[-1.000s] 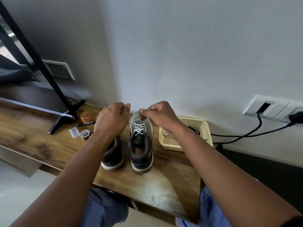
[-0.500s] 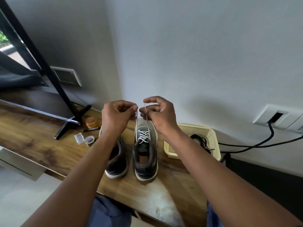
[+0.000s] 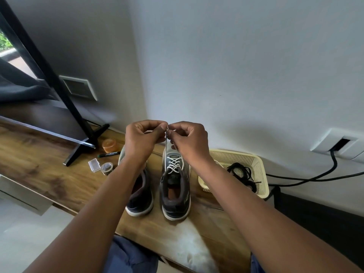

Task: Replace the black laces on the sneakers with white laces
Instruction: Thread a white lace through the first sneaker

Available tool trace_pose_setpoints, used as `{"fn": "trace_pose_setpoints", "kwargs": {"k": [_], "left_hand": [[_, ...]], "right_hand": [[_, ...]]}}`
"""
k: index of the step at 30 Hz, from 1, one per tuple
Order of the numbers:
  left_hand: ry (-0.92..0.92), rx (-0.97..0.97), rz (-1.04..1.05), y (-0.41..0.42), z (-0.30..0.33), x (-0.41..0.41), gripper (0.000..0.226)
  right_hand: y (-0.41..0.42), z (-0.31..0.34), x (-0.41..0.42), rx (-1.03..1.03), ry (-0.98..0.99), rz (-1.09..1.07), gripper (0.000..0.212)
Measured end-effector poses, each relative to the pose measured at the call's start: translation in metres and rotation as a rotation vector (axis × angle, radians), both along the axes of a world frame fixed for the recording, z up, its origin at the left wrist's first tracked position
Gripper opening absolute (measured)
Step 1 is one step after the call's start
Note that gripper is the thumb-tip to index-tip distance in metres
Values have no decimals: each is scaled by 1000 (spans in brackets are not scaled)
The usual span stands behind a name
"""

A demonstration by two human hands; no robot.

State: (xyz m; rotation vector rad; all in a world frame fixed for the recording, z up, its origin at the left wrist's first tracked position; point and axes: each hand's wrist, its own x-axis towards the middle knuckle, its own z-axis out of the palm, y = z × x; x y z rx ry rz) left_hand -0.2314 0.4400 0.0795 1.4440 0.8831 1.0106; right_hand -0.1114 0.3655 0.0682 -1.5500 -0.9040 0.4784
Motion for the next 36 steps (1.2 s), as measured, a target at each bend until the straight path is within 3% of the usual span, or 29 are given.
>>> {"fn": "trace_pose_setpoints", "kwargs": {"k": [10, 12, 15, 17, 23, 27, 36], "left_hand": [[-6, -45, -73, 7, -1, -5, 14], [171, -65, -217, 15, -5, -12, 24], [801, 82, -488, 21, -20, -19, 44], [1022, 151, -551, 16, -28, -19, 50], [977, 133, -514, 18, -37, -17, 49], [902, -5, -479, 16, -46, -11, 47], [922, -85, -294, 7, -53, 1, 44]], "right_hand": [[8, 3, -2, -22, -51, 10, 15], [9, 1, -2, -20, -1, 0, 17], [8, 2, 0, -33, 65, -27, 14], [9, 5, 0, -27, 88, -29, 10], [9, 13, -8, 4, 102, 20, 11], [8, 16, -3, 36, 157, 16, 10], [6, 20, -1, 77, 256, 13, 9]]}}
